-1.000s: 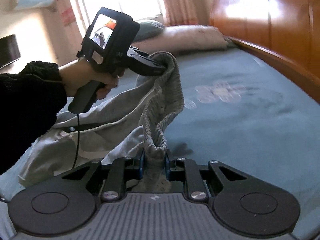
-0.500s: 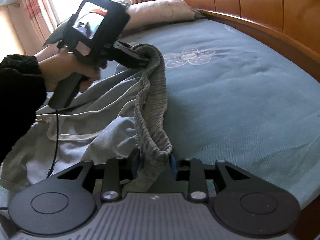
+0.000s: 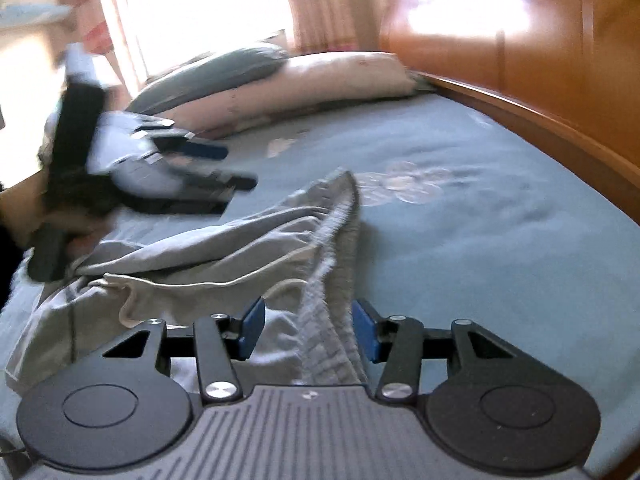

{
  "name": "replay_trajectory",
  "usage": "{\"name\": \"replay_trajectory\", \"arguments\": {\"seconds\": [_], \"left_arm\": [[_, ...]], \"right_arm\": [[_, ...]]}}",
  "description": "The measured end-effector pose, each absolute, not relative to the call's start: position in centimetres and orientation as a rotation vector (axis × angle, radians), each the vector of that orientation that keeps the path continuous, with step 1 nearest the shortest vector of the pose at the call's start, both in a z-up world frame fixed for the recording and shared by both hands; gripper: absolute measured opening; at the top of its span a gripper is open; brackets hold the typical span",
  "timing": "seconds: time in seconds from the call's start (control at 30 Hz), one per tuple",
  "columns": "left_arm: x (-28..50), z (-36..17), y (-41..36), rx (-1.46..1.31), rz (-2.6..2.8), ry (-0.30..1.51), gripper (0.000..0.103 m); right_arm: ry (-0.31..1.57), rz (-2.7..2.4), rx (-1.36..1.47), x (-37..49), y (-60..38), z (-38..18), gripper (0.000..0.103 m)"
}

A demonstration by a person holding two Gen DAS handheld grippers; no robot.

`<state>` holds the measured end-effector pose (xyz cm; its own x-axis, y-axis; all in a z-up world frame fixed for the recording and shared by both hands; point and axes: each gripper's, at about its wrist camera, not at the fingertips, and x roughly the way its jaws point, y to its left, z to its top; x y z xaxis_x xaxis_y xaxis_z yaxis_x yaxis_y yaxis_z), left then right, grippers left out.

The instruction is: Fold clothes

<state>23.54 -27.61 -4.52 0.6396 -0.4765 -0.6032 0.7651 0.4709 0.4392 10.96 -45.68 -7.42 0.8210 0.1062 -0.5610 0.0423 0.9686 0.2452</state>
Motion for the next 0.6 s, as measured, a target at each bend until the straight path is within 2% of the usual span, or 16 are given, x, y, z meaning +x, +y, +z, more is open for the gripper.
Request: {"name": "replay_trajectory", "arguments": {"seconds": [0.03,0.2,0.3,0.33,0.37,0.6], "left_arm": [[22.5,-4.8,-26.4,0.745,-0.805,0.448,0.051],[17.9,-7.2,-21.3,0.695,-0.860,0.546,0.054],[16.3,-8.3,-19.6,0.681,-0.860,0.576,0.054],[15.9,-8.5,-19.2,0.673,-0.859,0.582,0.055],[15.6,-8.7,-18.8,0.665,-0.858,0.588,0.055],[15.1,-8.6,-18.2,0.581,-0.906,0.629,0.059]], "right_arm": [[0.622,0.052,0.255,12.0,-45.9,-7.8,0.044],[0.719,0.100,0.298,17.0,-47.5,-10.4,0.039],[0.778,0.120,0.333,18.9,-48.0,-12.1,0.032],[0.783,0.126,0.341,18.9,-48.0,-12.3,0.018],[0.782,0.133,0.351,18.8,-48.1,-12.5,0.012],[0.785,0.104,0.387,17.6,-49.7,-12.5,0.010]]}}
